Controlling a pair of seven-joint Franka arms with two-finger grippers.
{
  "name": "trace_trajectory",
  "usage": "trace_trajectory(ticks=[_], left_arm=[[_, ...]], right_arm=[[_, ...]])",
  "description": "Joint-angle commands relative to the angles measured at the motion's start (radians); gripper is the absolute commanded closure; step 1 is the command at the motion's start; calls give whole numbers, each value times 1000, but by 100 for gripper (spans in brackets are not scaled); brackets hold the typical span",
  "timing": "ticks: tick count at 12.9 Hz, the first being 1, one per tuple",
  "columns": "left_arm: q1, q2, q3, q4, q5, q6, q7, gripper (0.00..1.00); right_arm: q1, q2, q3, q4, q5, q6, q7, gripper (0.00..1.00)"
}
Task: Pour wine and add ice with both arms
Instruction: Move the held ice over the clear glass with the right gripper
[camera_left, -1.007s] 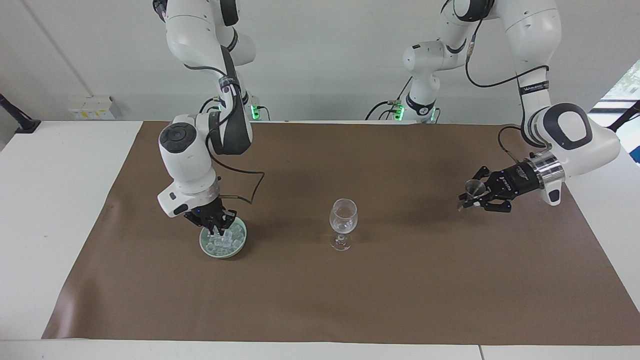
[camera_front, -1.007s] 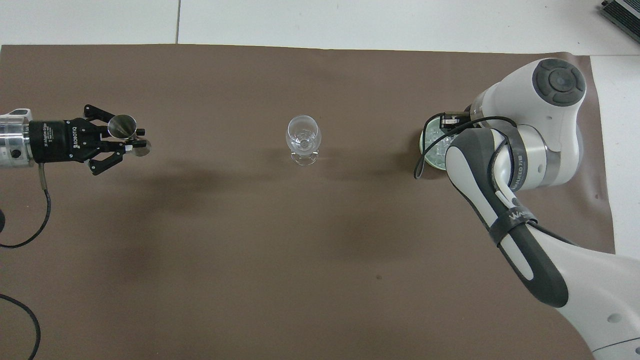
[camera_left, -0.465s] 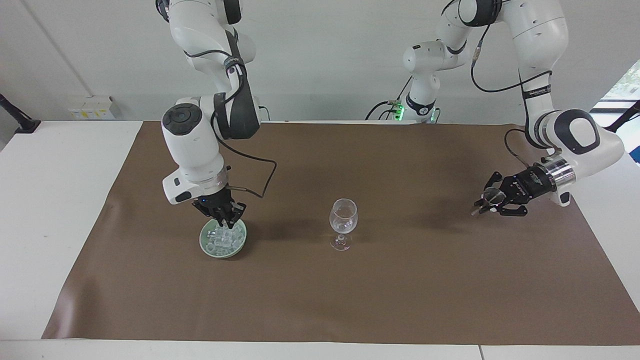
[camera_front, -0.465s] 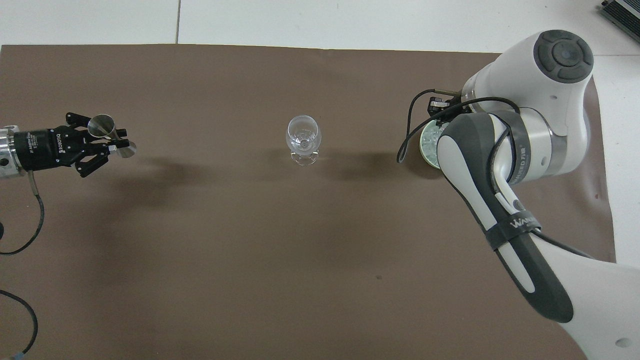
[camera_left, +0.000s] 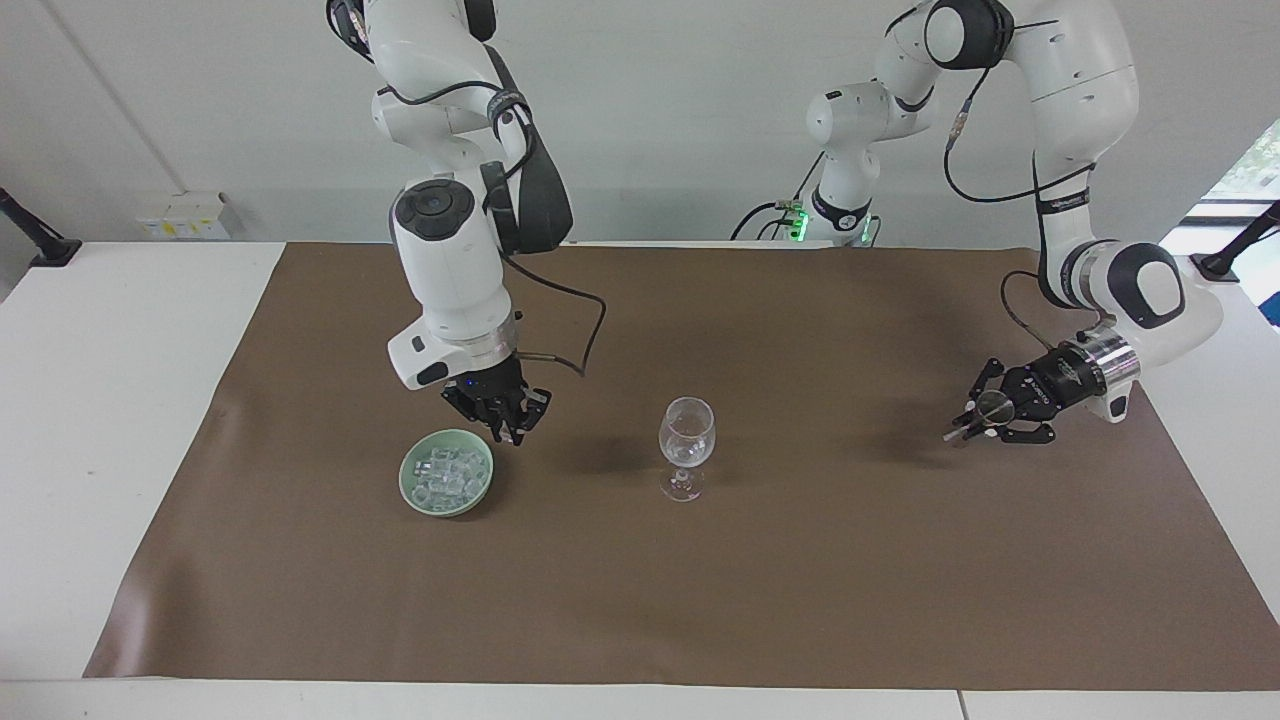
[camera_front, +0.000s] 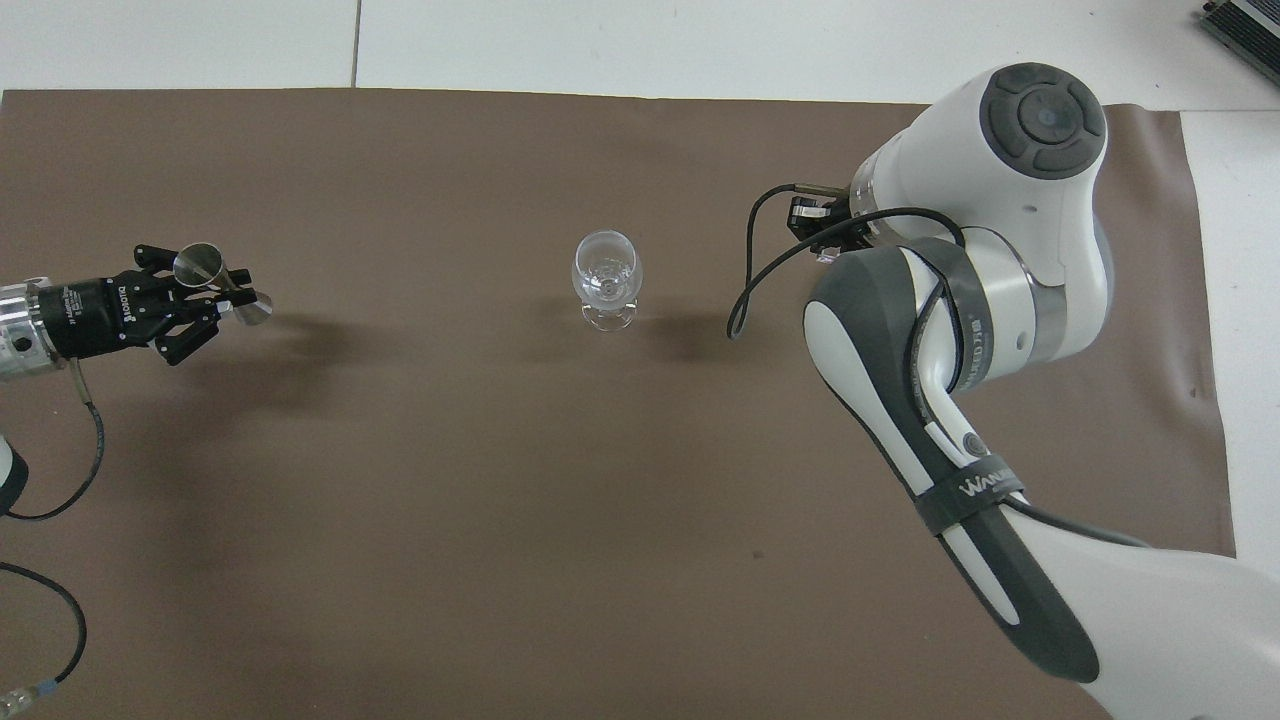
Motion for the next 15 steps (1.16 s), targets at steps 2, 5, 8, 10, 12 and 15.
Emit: trace_trajectory(ticks=[2,5,8,10,12,15], left_arm=[[7,28,6,-21,-52,-20,98,100],[13,44,6,-33,-74,-18,144,100],[13,51,8,-52,-75,-11,170,100],[13,56,9,-55,-75,-9,183,100],[9,59,9,-64,-75,17,194,100],[7,61,9,-68,-75,31,197,100]], right_arm=[[-6,16,45,84,-2,-73,-53,100],[49,27,64,122,-14,-92,-23,100],[98,82,65,269,-74,-197,138,100],[124,91,62,288,-83,-204,215,100],[133,96,68,302,-85,-195,298,100],[156,98,68,308,-107,-204,300,100]])
